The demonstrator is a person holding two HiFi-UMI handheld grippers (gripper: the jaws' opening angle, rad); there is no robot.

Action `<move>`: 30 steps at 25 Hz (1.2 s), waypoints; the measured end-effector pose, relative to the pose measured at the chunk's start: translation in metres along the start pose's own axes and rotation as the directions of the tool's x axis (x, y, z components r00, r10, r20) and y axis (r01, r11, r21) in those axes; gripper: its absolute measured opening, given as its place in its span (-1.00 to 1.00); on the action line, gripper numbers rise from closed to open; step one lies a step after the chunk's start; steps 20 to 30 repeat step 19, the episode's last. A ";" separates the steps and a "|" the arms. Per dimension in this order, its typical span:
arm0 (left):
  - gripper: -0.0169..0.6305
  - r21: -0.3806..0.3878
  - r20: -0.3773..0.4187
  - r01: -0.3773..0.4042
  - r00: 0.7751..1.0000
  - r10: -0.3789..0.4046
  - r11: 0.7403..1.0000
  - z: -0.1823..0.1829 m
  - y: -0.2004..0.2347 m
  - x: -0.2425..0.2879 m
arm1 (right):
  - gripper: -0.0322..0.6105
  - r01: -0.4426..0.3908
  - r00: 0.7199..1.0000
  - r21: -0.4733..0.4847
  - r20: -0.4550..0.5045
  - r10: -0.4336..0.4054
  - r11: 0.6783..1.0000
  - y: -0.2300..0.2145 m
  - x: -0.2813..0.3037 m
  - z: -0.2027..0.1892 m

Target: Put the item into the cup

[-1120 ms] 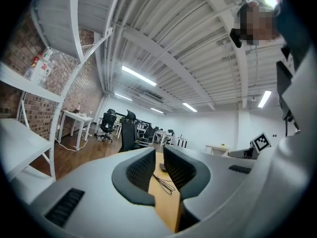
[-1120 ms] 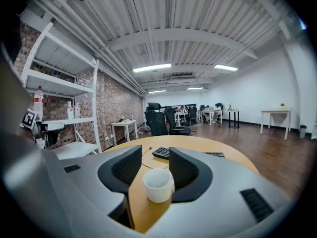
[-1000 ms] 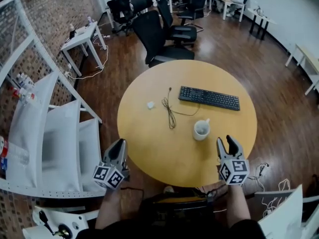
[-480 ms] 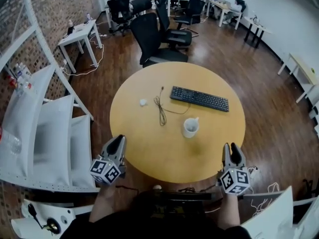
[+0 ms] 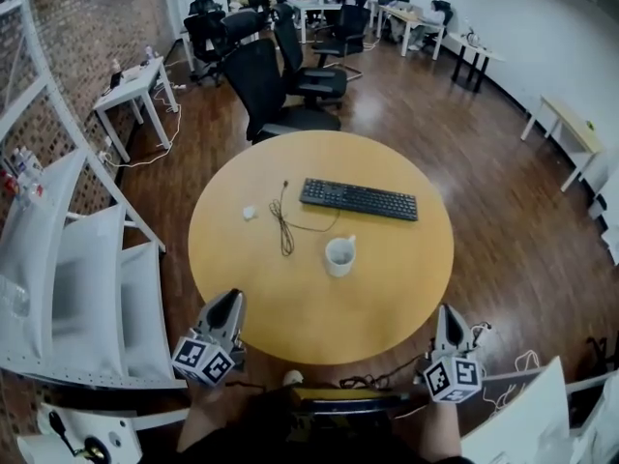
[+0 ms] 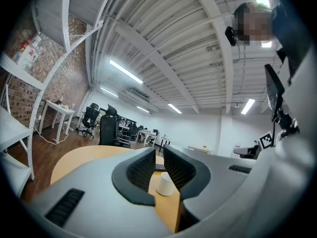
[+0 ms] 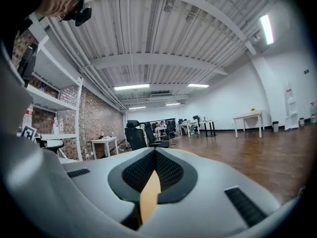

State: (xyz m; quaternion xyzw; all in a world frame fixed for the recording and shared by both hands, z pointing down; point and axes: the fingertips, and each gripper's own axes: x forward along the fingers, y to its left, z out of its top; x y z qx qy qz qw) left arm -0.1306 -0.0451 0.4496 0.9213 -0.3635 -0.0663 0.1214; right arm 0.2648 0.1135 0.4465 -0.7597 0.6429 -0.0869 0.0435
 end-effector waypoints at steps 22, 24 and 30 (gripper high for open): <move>-0.81 -0.015 -0.007 -0.037 0.999 0.037 0.999 -0.006 0.021 -0.011 | -0.87 0.022 1.000 0.069 -0.012 -0.021 0.997 -0.003 0.009 -0.008; -0.81 -0.015 -0.007 -0.037 0.999 0.037 0.999 -0.006 0.021 -0.011 | -0.87 0.022 1.000 0.069 -0.012 -0.021 0.997 -0.003 0.009 -0.008; -0.81 -0.015 -0.007 -0.037 0.999 0.037 0.999 -0.006 0.021 -0.011 | -0.87 0.022 1.000 0.069 -0.012 -0.021 0.997 -0.003 0.009 -0.008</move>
